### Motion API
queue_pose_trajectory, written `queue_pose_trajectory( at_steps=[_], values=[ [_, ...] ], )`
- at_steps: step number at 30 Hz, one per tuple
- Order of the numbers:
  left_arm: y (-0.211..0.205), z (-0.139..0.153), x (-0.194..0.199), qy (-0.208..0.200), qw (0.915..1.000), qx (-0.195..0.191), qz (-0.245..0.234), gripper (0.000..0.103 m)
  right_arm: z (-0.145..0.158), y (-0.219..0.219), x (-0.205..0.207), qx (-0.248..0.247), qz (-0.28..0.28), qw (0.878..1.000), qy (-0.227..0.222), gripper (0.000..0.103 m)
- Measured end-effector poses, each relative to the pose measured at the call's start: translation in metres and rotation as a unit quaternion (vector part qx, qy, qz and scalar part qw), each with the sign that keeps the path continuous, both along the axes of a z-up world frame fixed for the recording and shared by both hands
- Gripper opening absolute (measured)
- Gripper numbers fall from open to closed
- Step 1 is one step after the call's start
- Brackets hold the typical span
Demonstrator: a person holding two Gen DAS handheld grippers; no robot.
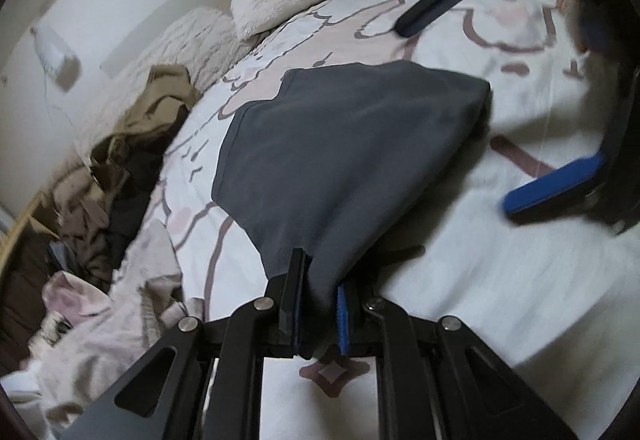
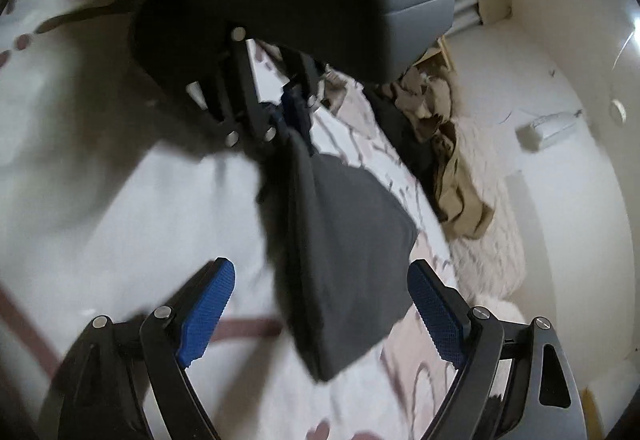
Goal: Fold clothes
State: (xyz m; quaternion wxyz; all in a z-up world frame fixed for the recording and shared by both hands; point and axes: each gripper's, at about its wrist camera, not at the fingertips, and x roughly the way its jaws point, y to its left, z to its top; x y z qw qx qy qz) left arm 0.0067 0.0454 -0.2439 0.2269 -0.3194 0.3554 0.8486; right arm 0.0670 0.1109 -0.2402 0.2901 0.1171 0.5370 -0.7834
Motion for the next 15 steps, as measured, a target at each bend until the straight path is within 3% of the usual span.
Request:
queue_pose_trajectory(
  at_steps=[4, 7, 15],
  values=[
    [-0.01, 0.009, -0.012, -0.051, 0.9969, 0.058, 0.017, 0.013, -0.003, -0.012, -0.019, 0.0, -0.015, 1.0, 0.009, 0.088],
    [-0.017, 0.014, -0.022, -0.087, 0.9911, 0.097, 0.029, 0.013, -0.006, -0.022, -0.023, 0.006, -0.008, 0.999, 0.041, 0.088],
    [-0.034, 0.02, -0.037, -0.151, 0.9699, 0.182, 0.057, 0.013, -0.012, -0.04, -0.034, 0.038, -0.017, 0.991, 0.126, 0.088]
  ],
)
